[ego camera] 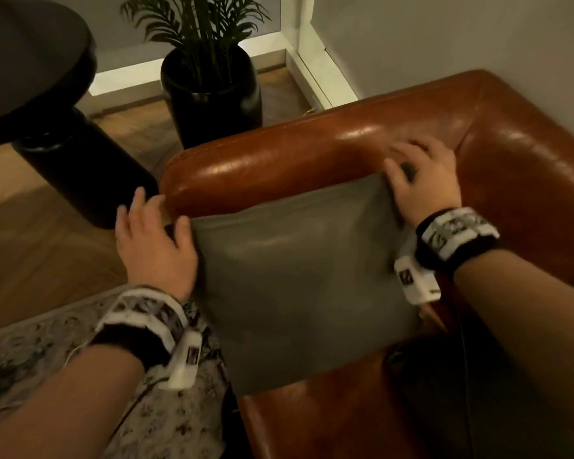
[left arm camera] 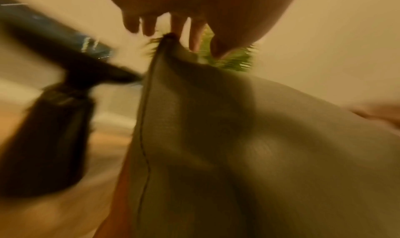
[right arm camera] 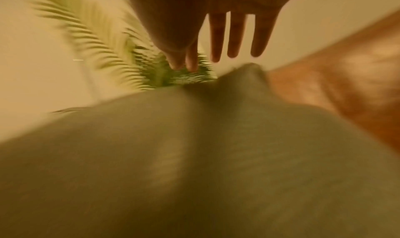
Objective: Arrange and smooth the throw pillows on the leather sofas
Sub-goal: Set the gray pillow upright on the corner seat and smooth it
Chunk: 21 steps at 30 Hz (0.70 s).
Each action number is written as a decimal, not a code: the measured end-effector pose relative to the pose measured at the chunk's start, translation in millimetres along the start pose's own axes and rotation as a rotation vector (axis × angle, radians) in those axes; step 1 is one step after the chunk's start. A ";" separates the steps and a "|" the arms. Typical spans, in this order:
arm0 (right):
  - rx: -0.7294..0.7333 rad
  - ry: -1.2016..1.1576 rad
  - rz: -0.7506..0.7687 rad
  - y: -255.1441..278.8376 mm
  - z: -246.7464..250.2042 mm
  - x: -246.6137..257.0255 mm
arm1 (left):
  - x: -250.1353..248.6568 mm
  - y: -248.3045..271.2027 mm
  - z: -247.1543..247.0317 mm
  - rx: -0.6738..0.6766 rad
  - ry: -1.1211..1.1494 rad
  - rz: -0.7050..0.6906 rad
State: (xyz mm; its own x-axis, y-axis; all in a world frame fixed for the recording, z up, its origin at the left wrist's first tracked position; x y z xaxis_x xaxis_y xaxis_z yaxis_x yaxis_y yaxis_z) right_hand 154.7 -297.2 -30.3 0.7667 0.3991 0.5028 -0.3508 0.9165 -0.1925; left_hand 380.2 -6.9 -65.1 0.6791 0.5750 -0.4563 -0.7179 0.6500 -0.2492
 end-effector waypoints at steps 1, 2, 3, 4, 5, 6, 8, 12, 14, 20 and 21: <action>-0.008 -0.015 0.154 21.1 -4.4 9.5 | -20.1 12.7 -0.2 0.009 -0.072 -0.175; 0.027 -0.023 0.303 49.2 -13.1 19.0 | -42.3 28.3 -5.0 0.067 -0.084 -0.350; 0.100 0.017 0.430 83.4 -24.8 30.2 | -59.4 43.0 -17.1 0.162 -0.089 -0.490; 0.189 0.119 0.533 114.6 -40.9 34.7 | -71.2 54.7 -32.9 0.257 -0.129 -0.575; 0.259 0.250 0.586 137.3 -55.5 34.2 | -74.2 59.8 -49.4 0.342 -0.185 -0.595; 0.306 0.339 0.612 146.7 -66.5 29.2 | -72.6 59.6 -60.8 0.399 -0.242 -0.571; 0.327 0.388 0.669 124.6 -74.5 11.7 | -60.0 49.4 -70.9 0.406 -0.302 -0.511; 0.249 0.414 0.440 61.6 -58.6 -27.5 | -50.5 42.8 -67.4 0.380 -0.362 -0.491; 0.228 0.413 0.182 45.0 -50.4 -58.9 | -52.5 44.1 -67.9 0.395 -0.370 -0.468; 0.311 0.331 0.006 33.0 -35.1 -74.1 | -65.5 45.5 -61.5 0.458 -0.399 -0.422; 0.271 0.292 0.019 42.8 -34.4 -66.5 | -71.0 45.8 -59.1 0.463 -0.403 -0.419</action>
State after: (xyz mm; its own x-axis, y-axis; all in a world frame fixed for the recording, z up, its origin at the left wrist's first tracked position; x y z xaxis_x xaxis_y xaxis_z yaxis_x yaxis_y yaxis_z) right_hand 107.2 -283.5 -100.9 0.8656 0.4429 0.2334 -0.4655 0.8837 0.0494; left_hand 290.1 -47.2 -94.6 0.9493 0.3127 -0.0309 -0.3088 0.9466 0.0928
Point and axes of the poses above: each hand's wrist, its own y-axis away from the middle knuckle, its own z-axis out of the back of the hand, x = y × z, the point moved 1 cm from there along -y, towards the middle knuckle, and after that the axes turned 13 degrees about -z, right-handed, at the moved point
